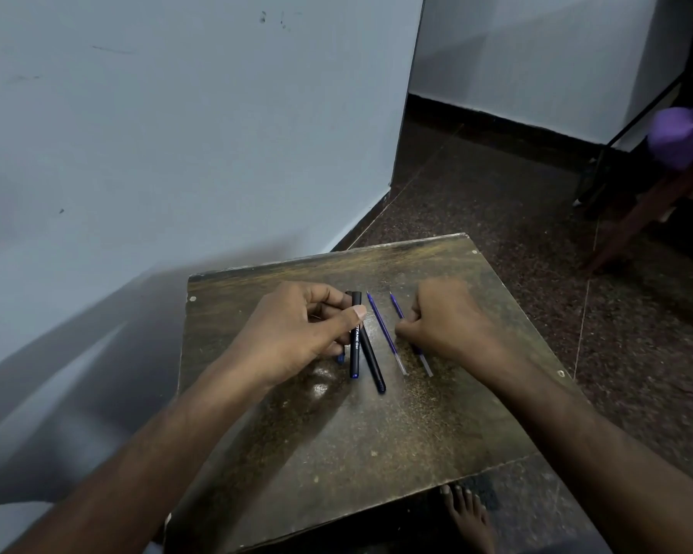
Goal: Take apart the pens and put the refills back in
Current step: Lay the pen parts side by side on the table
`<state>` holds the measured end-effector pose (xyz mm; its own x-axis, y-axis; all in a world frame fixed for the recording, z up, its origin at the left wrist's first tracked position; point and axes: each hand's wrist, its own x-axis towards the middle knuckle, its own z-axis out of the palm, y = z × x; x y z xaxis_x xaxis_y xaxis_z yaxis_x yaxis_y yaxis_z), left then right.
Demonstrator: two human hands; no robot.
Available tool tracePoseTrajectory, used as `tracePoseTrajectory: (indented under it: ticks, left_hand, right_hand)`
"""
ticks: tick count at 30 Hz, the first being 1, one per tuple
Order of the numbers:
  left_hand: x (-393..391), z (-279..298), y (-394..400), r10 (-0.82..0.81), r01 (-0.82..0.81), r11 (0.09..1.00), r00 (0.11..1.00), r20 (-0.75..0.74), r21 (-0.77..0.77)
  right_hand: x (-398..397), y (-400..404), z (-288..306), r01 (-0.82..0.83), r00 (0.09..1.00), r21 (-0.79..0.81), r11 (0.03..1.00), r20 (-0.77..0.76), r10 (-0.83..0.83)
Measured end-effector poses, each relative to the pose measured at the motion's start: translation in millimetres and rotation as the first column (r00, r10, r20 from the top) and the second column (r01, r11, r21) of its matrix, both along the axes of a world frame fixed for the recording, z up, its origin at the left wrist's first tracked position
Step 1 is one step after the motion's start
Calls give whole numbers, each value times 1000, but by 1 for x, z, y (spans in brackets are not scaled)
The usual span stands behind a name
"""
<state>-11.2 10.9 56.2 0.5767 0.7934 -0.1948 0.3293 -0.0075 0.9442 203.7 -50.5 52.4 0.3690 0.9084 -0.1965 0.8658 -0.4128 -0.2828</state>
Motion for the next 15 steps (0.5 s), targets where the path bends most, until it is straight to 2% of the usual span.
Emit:
tracePoseTrajectory:
  ticks: [3,5,7,9,10,11,13,14,15]
  left_hand:
    - [1,-1,-2,-1,1,1000,1000,-8,3]
    - [0,-1,-2,-13,14,1000,1000,-19,14]
    - [-1,-1,-2,-30,31,999,999,-32,34]
    - [-1,-1,-3,-42,45,997,998,-53,60]
    - [0,-1,-4,-47,52,996,996,-71,77]
    - [0,-2,-5,-51,61,994,994,-97,95]
    - [0,-2,-6,-56,75,990,986,-156,121]
    - [0,-2,-5,-55,78,989,982,-179,127]
    - [-1,-2,-4,-52,79,988,979,-197,134]
  right_hand:
    - [-5,1,1,-25,999,-31,999,42,27]
    - [-2,2,4,-39,998,42,998,-41,41]
    - [1,2,10,18,965,155,988,-260,23]
    - [2,-2,16,139,839,240,961,-544,14]
    - [1,-3,17,186,797,261,947,-604,10]
    - [1,-4,17,207,810,282,937,-586,-3]
    - [3,-2,15,184,920,284,941,-388,-63]
    - [6,-1,14,163,959,273,948,-271,-87]
    - [8,1,12,156,970,265,951,-222,-97]
